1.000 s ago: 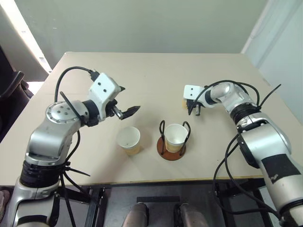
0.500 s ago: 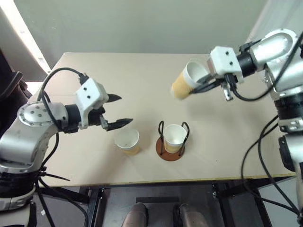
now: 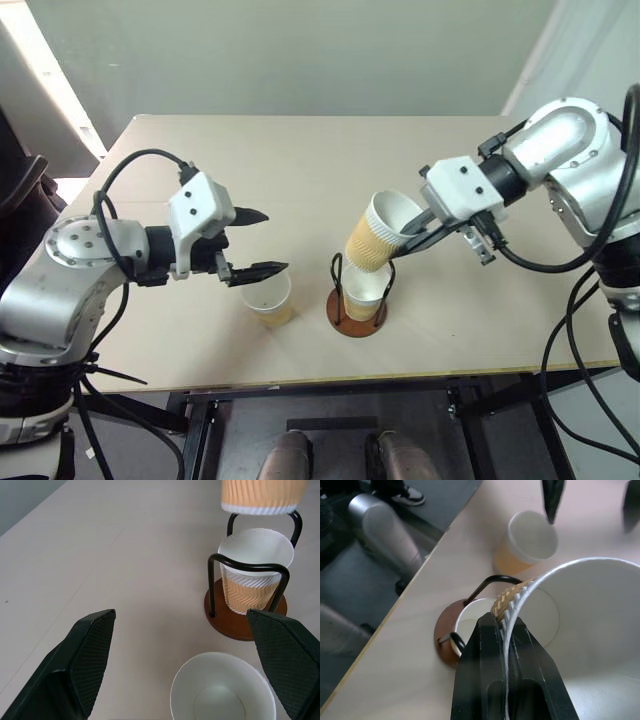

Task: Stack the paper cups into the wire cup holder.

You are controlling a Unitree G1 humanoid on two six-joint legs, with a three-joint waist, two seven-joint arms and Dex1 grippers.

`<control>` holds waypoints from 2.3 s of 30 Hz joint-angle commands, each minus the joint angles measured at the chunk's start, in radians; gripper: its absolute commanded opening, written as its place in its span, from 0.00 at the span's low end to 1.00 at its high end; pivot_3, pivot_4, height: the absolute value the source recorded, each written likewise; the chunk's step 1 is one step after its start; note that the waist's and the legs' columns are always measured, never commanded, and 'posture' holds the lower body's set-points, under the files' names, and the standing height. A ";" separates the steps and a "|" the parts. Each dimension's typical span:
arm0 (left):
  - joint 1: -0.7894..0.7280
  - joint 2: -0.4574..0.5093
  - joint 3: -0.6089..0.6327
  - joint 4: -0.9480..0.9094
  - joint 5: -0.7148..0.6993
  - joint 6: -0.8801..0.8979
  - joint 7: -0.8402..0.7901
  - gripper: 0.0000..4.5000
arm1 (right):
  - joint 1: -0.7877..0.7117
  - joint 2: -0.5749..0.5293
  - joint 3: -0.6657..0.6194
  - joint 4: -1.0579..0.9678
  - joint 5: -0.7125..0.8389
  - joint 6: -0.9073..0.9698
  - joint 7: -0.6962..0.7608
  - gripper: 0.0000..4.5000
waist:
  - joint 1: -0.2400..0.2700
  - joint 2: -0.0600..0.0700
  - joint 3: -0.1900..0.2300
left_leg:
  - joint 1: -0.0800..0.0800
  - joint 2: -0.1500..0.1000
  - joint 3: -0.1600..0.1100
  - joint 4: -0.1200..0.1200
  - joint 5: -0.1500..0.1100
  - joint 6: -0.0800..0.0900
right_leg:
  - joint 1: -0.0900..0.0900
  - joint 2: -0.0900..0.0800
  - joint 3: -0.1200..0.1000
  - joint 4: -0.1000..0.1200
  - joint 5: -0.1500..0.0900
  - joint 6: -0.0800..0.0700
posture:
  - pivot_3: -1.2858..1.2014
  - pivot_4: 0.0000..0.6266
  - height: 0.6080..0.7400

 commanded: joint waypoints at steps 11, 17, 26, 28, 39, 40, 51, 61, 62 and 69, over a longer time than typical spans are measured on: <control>0.039 0.005 0.030 -0.088 -0.028 0.006 0.027 1.00 | -0.180 -0.036 0.273 0.109 -0.003 -0.289 0.004 0.01 | -0.002 0.000 0.000 | -0.001 0.002 0.000 0.000 -0.002 0.000 | -0.001 0.001 0.000 -0.001 -0.001 -0.001 | 0.52 0.24 1.00; 0.081 0.002 0.042 -0.119 -0.042 0.010 0.053 1.00 | -0.213 -0.036 0.356 0.117 0.004 -0.344 0.004 0.01 | -0.002 0.000 0.000 | -0.001 0.003 0.000 0.000 -0.003 -0.001 | -0.001 0.002 0.000 -0.001 -0.001 -0.002 | 0.52 0.24 1.00; 0.092 0.001 0.036 -0.128 -0.050 0.004 0.076 1.00 | -0.250 -0.029 0.405 0.122 0.033 -0.397 0.004 0.01 | -0.002 0.000 0.000 | -0.001 0.004 0.000 0.000 -0.003 -0.001 | -0.001 0.003 0.000 -0.001 -0.001 -0.003 | 0.52 0.24 1.00; 0.093 -0.002 0.032 -0.128 -0.051 0.001 0.082 1.00 | -0.255 -0.022 0.412 0.134 0.026 -0.408 0.004 0.09 | -0.002 0.000 0.000 | -0.001 0.004 0.000 0.000 -0.004 -0.001 | -0.001 0.003 0.000 -0.001 -0.001 -0.003 | 0.52 0.24 1.00; 0.036 0.019 -0.004 -0.060 -0.023 -0.040 0.030 1.00 | -0.253 0.033 0.297 0.190 0.026 -0.361 0.004 0.84 | -0.002 0.000 0.000 | -0.001 0.004 0.000 0.000 -0.004 -0.002 | -0.001 0.003 0.000 0.000 -0.002 -0.003 | 0.52 0.24 1.00; 0.007 0.034 -0.022 -0.023 -0.005 -0.062 0.000 1.00 | -0.241 0.049 0.235 0.207 0.044 -0.303 -0.015 0.84 | -0.001 0.000 0.000 | 0.000 0.005 0.000 0.000 -0.004 -0.002 | -0.001 0.003 0.000 0.000 -0.002 -0.004 | 0.52 0.24 1.00; -0.368 0.063 -0.365 0.452 0.243 -0.376 -0.518 1.00 | 0.120 0.156 -0.200 -0.076 0.260 0.379 -0.393 0.84 | 0.008 -0.002 -0.001 | -0.004 0.005 0.000 0.001 -0.005 -0.003 | -0.004 0.004 0.001 -0.002 0.000 -0.003 | 0.52 0.24 1.00; -0.523 -0.062 -0.571 0.777 0.460 -0.638 -0.611 0.96 | 0.245 0.160 -0.324 -0.297 0.296 0.574 -0.506 0.85 | 0.006 -0.002 -0.001 | -0.009 0.007 0.000 0.001 -0.006 -0.002 | -0.009 0.006 0.000 -0.003 0.005 0.006 | 0.52 0.24 1.00; -0.529 -0.068 -0.582 0.792 0.459 -0.653 -0.611 0.92 | 0.249 0.160 -0.335 -0.306 0.298 0.586 -0.517 0.85 | 0.006 -0.002 -0.001 | -0.009 0.007 0.000 0.002 -0.006 -0.002 | -0.008 0.006 0.000 -0.003 0.005 0.006 | 0.52 0.24 1.00; -0.566 -0.078 -0.628 0.846 0.430 -0.702 -0.611 0.40 | 0.271 0.151 -0.389 -0.336 0.290 0.638 -0.559 0.85 | 0.006 -0.002 -0.001 | -0.009 0.008 0.000 0.003 -0.005 -0.001 | -0.008 0.007 0.000 -0.002 0.006 0.008 | 0.52 0.24 1.00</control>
